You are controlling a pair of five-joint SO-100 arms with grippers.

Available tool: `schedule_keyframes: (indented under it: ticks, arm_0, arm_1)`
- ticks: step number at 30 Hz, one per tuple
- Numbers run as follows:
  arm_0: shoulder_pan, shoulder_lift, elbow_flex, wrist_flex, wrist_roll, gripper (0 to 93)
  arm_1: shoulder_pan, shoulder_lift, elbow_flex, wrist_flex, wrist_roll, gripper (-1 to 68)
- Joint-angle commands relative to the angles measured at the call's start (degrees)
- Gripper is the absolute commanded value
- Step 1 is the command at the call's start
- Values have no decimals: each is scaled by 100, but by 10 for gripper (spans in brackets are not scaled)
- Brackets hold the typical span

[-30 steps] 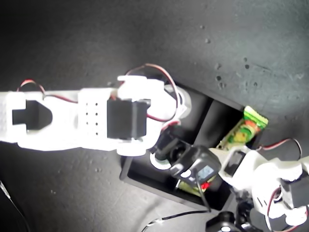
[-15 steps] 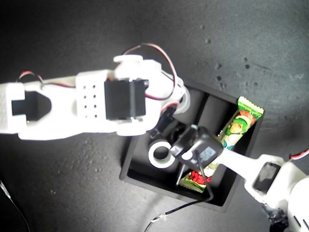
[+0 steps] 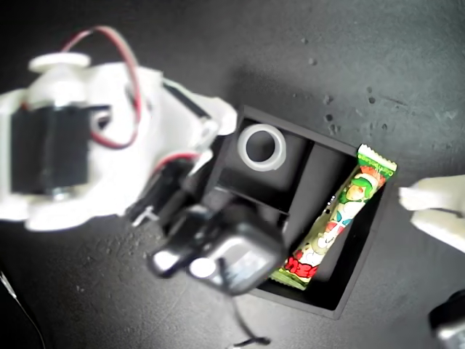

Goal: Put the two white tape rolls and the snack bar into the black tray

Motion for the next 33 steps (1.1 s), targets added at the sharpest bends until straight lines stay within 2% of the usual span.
schedule_keyframes:
  ticks: [1,5,11,15,23,27,33]
  arm_0:
    - [-53,1837,1389,70,-422,4]
    - [158,3489,3164,-70,-958,2]
    - [431,6425,6680,-1134,-1652,1]
    - [571,8007,8675,-1723,-1942,1]
    - [914,9896,11373,-2777,-2312,1]
    - [1037,11347,12480,-2698,-2479,1]
    - [1063,11391,13025,-2742,-2496,0]
  arm_1:
    - [193,1547,1301,26,668,-4]
    - [448,3507,3234,-97,1433,-5]
    - [861,6803,6785,-1204,2065,-6]
    - [976,8271,8569,-1679,2136,-6]
    - [747,10037,11092,-2496,2030,-6]
    - [721,10037,11742,-2865,1828,-5]
    - [747,10037,12814,-3656,1477,-4]
